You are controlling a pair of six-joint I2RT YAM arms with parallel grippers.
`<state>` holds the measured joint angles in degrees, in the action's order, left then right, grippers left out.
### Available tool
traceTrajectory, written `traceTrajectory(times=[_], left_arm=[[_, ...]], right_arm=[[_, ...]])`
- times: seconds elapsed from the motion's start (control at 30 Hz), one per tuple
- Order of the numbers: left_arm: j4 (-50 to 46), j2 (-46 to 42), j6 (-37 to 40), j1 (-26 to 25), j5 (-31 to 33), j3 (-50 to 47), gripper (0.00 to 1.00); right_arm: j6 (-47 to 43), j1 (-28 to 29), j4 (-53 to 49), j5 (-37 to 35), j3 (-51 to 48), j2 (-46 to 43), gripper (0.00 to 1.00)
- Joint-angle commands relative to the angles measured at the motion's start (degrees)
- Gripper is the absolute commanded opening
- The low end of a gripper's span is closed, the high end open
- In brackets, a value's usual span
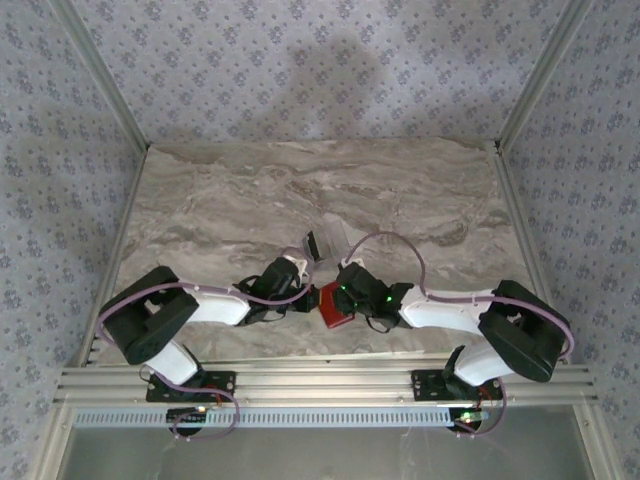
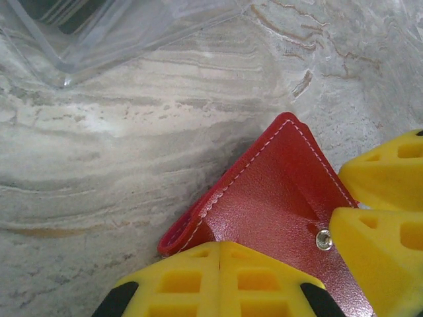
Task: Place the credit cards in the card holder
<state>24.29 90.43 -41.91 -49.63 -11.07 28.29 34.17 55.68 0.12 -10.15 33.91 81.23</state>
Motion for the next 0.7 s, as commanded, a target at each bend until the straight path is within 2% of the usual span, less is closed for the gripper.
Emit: traceTrajectory(times=[0.0,0.33,0.67], left_arm=[[-7.0,3.6,-0.4,-0.4,2.9,-2.2,0.0],[-6.7,3.8,-0.8,-0.7,3.6,-2.4,0.0],[-6.1,4.4,-1.0,-0.8,3.8,-2.4,0.0]], right_arm=[[-1.2,1.5,-0.4,0.8,2.3,-0.7,0.33],[-1.7,3.1,-5.0,-3.4,5.7,1.0,0.34],[-2.4,4.2,-6.9,-4.6,7.6,2.5,0.37]])
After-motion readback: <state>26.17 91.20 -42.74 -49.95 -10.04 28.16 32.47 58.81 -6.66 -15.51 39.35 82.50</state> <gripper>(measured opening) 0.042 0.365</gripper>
